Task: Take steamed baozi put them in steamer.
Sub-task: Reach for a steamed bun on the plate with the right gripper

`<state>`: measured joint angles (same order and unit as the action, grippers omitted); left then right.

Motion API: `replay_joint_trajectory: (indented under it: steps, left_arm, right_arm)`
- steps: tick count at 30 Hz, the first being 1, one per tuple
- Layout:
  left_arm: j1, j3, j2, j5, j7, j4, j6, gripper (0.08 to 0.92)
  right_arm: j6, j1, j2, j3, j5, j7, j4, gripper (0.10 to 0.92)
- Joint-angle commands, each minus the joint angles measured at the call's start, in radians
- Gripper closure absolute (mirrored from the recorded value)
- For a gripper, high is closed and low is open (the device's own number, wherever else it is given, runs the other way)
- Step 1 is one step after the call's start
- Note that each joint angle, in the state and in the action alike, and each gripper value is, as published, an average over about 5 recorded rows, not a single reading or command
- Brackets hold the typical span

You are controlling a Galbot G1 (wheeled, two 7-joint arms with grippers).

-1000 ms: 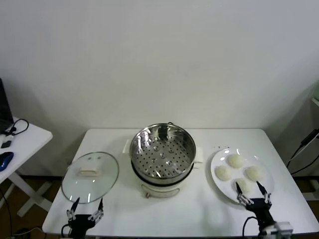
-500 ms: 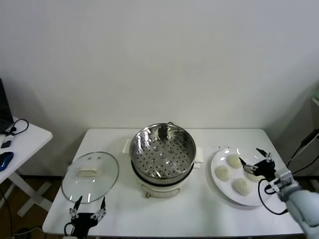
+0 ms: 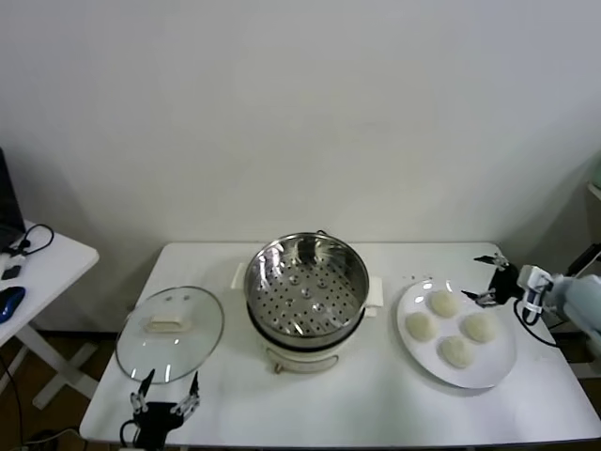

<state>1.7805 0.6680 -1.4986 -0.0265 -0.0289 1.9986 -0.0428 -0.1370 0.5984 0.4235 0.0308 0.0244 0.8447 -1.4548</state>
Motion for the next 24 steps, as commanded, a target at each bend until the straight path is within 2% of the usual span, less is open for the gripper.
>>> replay_joint_trajectory:
  steps: [1,6,11,19,24]
  left_arm:
    - [0.005,-0.001,-0.004,-0.008,0.0,0.0,0.003,0.177]
    - [0.006,0.003,-0.009,-0.011,0.0,-0.003,0.005,0.177]
    - [0.005,0.006,-0.014,-0.01,0.0,0.002,0.005,0.177]
    - [0.005,0.01,-0.014,-0.012,-0.002,0.011,0.002,0.177]
    - [0.007,0.023,-0.017,-0.012,-0.001,0.008,0.005,0.177]
  right_arm:
    - [0.159,-0.603,-0.001,0.603,-0.112,0.358,0.214,0.203]
    - [0.165,-0.788,0.109,0.815,-0.049,0.41,0.362,0.203]
    - [0.169,-0.826,0.226,0.871,-0.008,0.444,0.503,0.203]
    - [0.231,-0.819,0.42,0.874,-0.128,0.474,0.714,0.203]
    - [0.24,-0.782,0.474,0.852,-0.173,0.469,0.755,0.203]
